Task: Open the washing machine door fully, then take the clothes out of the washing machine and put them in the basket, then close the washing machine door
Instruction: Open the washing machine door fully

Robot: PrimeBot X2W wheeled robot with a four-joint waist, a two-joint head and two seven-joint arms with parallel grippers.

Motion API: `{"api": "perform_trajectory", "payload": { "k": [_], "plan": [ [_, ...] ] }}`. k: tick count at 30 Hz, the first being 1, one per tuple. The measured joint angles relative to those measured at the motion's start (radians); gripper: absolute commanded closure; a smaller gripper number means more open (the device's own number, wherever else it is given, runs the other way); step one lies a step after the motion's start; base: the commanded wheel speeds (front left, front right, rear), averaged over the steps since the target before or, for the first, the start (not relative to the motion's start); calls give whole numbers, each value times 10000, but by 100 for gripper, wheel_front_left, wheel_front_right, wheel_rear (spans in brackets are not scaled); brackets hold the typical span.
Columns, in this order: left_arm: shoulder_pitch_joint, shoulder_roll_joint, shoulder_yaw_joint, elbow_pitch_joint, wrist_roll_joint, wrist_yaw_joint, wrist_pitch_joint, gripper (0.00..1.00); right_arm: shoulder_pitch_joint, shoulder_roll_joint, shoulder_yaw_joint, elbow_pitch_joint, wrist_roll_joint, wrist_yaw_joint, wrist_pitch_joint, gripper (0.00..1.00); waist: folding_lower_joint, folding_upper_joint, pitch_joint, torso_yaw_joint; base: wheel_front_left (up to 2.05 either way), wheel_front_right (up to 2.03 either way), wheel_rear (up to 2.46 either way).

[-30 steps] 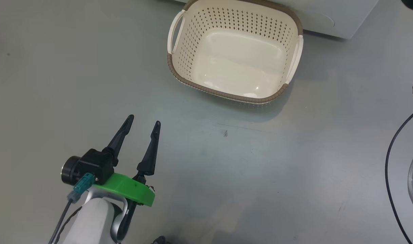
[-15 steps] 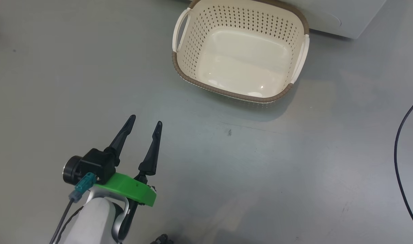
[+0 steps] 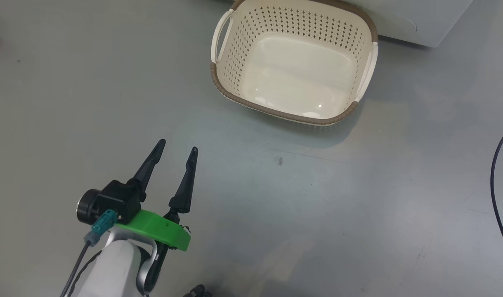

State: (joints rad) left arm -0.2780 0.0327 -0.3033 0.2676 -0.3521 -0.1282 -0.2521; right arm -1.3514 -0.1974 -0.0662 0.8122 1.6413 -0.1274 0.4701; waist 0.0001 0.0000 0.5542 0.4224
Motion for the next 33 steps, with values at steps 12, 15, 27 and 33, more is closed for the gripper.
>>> {"api": "perform_trajectory", "payload": {
  "k": [12, 15, 27, 33],
  "plan": [
    [-54, -4, 6, 19, 0, 0, 0, 0, -350, -121, 150, 821, 44, 2, 433, 100, 0, 0, -84, -35, 0, 0, 0],
    [-56, -6, 17, 56, 0, 0, 0, 0, -347, -132, 153, 1022, 107, 2, 522, 100, 0, 0, -139, -49, 0, 0, 0],
    [-55, -13, 77, 115, 6, 0, 0, 0, -294, -35, 395, 1605, 138, 0, 857, 100, 0, 0, -517, -218, 0, 0, 0],
    [-52, -13, 71, 157, 31, -2, 0, 0, -102, 21, 497, 1779, 138, 0, 1074, 100, 0, 0, -737, -273, 0, 0, 0]
  ]
}}
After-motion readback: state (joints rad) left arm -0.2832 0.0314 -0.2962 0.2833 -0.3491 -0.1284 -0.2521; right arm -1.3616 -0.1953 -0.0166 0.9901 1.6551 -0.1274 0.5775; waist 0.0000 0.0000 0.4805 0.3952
